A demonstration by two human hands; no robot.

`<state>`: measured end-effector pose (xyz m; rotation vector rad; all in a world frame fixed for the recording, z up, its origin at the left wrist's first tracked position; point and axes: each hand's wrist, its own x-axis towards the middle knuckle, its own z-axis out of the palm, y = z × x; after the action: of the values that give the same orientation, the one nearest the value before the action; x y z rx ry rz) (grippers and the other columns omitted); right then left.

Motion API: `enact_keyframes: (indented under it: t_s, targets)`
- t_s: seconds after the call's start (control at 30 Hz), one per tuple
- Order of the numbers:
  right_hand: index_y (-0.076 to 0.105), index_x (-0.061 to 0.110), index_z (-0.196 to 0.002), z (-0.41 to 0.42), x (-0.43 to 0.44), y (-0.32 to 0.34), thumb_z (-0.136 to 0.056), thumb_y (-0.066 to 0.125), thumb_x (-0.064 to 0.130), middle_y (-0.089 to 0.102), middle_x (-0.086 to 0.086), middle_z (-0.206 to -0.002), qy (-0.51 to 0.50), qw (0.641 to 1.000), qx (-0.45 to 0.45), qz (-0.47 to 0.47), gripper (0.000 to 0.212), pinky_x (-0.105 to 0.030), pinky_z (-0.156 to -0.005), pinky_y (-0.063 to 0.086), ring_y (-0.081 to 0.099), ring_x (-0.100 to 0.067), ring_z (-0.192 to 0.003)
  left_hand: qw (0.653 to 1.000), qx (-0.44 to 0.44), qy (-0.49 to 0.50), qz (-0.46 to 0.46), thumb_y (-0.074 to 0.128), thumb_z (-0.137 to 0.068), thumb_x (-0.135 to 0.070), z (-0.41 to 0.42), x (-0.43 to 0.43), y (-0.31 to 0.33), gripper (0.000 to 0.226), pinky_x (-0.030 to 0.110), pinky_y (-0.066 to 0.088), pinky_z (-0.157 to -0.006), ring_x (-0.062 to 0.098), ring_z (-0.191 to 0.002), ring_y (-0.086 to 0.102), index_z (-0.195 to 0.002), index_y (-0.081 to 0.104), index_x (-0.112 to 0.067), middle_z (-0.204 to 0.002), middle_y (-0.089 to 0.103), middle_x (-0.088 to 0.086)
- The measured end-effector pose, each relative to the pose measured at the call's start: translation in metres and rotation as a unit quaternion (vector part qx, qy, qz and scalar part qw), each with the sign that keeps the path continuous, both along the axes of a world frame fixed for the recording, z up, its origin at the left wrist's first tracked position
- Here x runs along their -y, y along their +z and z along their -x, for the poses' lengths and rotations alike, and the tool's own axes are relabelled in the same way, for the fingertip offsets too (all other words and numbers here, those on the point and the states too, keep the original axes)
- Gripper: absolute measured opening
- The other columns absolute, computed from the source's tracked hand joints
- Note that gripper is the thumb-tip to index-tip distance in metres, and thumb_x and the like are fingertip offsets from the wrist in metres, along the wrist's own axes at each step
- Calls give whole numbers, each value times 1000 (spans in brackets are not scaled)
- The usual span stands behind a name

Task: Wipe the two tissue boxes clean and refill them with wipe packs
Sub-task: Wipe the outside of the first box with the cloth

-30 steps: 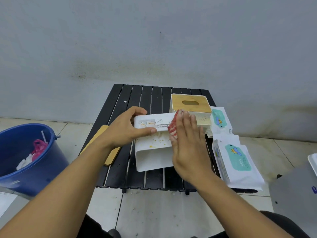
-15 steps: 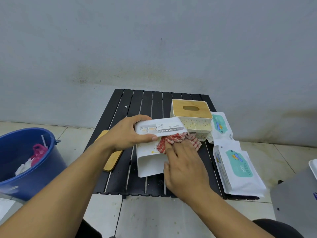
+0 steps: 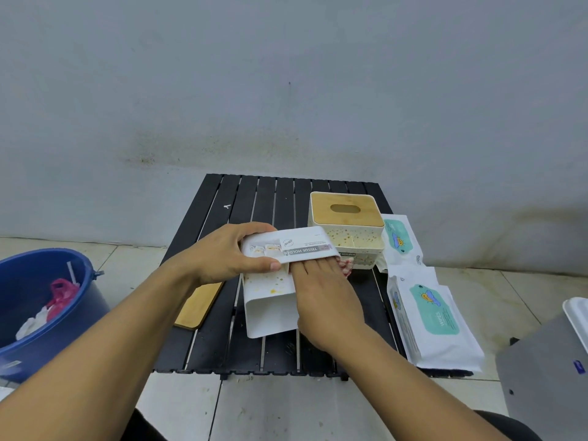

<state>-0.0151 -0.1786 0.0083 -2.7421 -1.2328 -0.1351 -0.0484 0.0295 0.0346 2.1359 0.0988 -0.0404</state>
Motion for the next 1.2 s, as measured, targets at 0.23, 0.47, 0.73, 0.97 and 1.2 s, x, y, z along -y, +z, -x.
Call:
enact_keyframes:
  t_s: [0.23,0.47,0.73,0.97,1.2]
  targets:
    - [37,18,-149,-4,6,13,-95,50,5,40,-4,-152,12,999,-26,-19,57,-34,-119,17,30,-25,-143,997,21,53,52,89,-80,-31,5,6,-7,52,33,59,-96,3,-104,70,-127,68,-32,-114,75,-14]
    - [54,7,-137,13,55,-6,-64,50,-6,55,-16,-128,-50,998,22,14,75,-52,-91,51,54,-41,-116,996,10,56,71,89,-80,-29,3,6,-7,53,35,60,-95,6,-104,72,-128,67,-31,-114,76,-11]
    - [58,11,-131,48,18,-5,-76,34,14,55,-16,-131,5,998,51,-19,60,-55,-92,50,53,-39,-120,995,2,56,87,88,-80,-31,2,5,-9,57,38,59,-98,9,-105,73,-132,66,-30,-116,76,-8]
    - [43,12,-145,65,-13,-11,-67,72,28,44,-10,-143,89,995,47,7,84,-59,-116,24,40,-31,-135,997,-2,48,65,85,-83,-40,4,3,-8,59,32,57,-100,5,-111,69,-137,62,-35,-122,72,-13]
    - [49,13,-139,57,-11,-11,-59,78,28,51,-6,-135,31,999,39,21,86,-68,-110,25,49,-27,-128,997,-9,22,77,82,-88,-32,-3,6,-4,49,23,58,-91,4,-106,71,-134,64,-32,-119,74,-12]
